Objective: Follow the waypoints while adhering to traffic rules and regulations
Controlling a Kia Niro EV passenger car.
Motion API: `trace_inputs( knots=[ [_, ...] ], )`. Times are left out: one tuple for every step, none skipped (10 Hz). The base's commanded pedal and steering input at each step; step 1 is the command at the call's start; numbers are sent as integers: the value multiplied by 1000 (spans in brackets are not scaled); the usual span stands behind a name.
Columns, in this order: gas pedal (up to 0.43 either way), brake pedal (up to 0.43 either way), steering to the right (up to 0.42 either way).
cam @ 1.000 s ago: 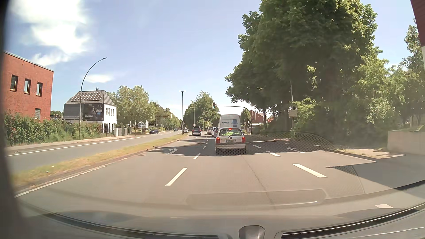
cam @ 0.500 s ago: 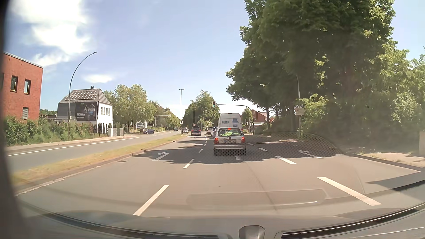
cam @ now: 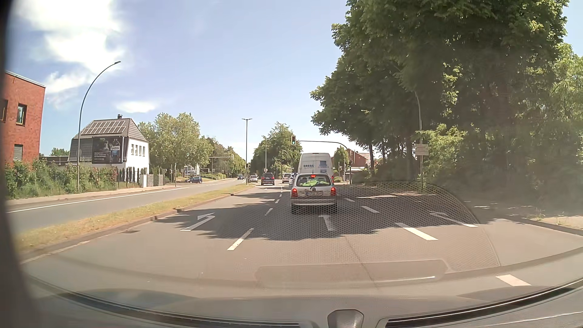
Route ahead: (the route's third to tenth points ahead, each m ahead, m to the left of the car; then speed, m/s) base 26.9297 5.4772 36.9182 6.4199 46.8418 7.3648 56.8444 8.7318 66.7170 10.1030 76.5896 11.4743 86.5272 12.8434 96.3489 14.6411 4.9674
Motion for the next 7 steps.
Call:
trace_inputs(
  knots=[
    [0,6,-1],
    [0,6,-1],
    [0,6,-1],
    [0,6,-1],
    [0,6,-1],
    [0,6,-2],
    [0,6,-1]
  ],
)
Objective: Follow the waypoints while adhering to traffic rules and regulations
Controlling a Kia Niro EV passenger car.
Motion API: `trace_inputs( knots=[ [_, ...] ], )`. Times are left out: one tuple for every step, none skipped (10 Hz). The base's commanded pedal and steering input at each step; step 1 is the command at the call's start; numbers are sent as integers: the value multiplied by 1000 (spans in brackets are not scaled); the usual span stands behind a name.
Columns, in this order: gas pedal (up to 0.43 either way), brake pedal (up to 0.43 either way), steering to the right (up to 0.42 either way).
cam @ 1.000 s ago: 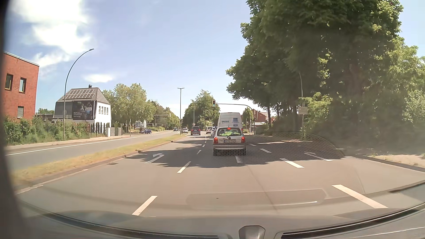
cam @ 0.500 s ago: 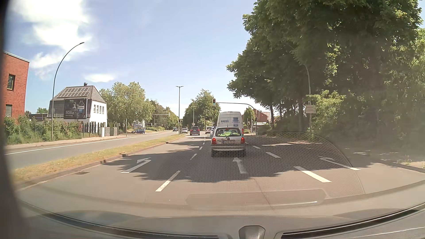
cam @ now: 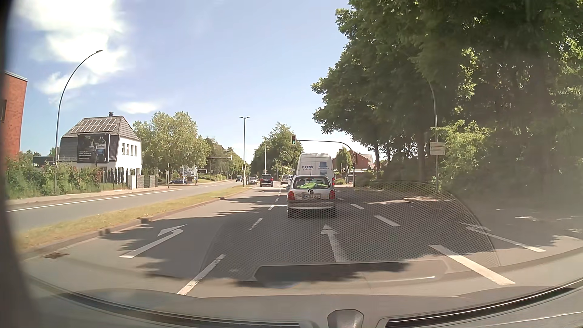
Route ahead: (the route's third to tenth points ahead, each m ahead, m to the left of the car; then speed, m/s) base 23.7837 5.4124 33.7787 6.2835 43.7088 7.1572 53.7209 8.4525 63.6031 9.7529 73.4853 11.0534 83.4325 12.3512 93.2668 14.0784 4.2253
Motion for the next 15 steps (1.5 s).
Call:
trace_inputs(
  knots=[
    [0,6,-2],
    [0,6,-2],
    [0,6,-2],
    [0,6,-3],
    [0,6,-3],
    [0,6,-3],
    [0,6,-4],
    [0,6,-4],
    [0,6,-4],
    [0,6,-5],
    [0,6,-7],
    [0,6,-11],
    [0,6,-12],
    [0,6,-14],
    [0,6,-14]
  ],
)
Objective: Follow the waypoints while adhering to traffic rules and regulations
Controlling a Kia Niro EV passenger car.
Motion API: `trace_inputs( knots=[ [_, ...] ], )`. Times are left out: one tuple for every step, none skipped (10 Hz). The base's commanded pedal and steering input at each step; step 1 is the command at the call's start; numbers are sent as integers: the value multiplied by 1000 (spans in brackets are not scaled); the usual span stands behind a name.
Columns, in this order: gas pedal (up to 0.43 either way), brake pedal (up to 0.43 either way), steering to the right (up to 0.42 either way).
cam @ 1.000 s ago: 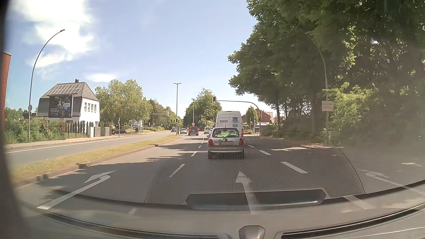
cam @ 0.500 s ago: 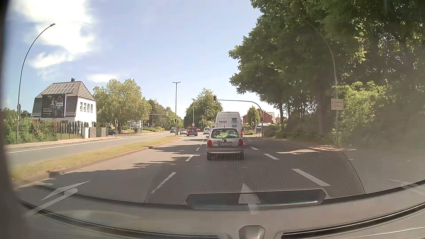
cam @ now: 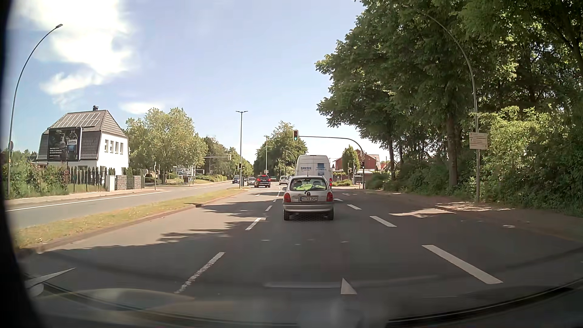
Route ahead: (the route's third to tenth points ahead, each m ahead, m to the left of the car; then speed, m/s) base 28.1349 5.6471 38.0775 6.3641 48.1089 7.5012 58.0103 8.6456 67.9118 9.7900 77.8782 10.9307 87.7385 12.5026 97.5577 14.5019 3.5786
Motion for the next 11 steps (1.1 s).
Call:
trace_inputs(
  knots=[
    [0,6,-15],
    [0,6,-15],
    [0,6,-14],
    [0,6,-12],
    [0,6,-9],
    [0,12,-9],
    [0,6,-8],
    [0,6,-8],
    [0,12,-8],
    [0,6,-8],
    [0,6,-8]
  ],
)
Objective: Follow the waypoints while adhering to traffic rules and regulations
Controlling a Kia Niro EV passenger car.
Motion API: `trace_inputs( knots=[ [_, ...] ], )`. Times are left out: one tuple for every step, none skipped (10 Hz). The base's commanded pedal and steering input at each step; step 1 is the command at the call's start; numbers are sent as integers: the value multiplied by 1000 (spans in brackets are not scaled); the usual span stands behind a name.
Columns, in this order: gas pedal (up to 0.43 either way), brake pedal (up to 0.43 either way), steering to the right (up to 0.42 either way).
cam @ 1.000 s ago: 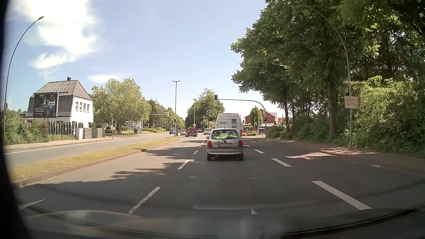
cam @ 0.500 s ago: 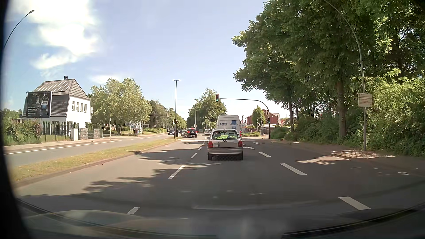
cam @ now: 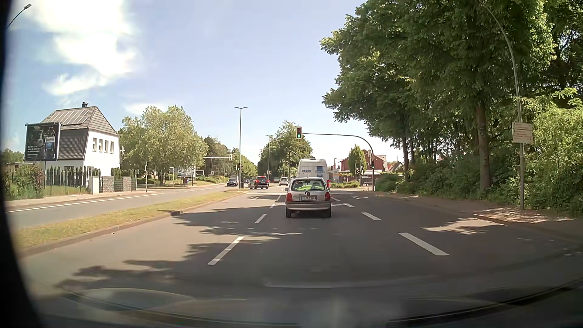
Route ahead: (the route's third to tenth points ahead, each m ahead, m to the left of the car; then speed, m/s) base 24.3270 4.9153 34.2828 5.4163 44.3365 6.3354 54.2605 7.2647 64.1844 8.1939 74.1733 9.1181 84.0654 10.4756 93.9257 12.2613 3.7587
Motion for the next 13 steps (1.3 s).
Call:
trace_inputs(
  knots=[
    [0,6,-8],
    [0,6,-8],
    [0,6,-7],
    [0,6,-8],
    [0,6,-8],
    [0,6,-8],
    [0,6,-8],
    [0,6,-8],
    [0,0,-8],
    [0,6,-8],
    [0,6,-8],
    [0,6,-8],
    [0,6,-8]
  ],
)
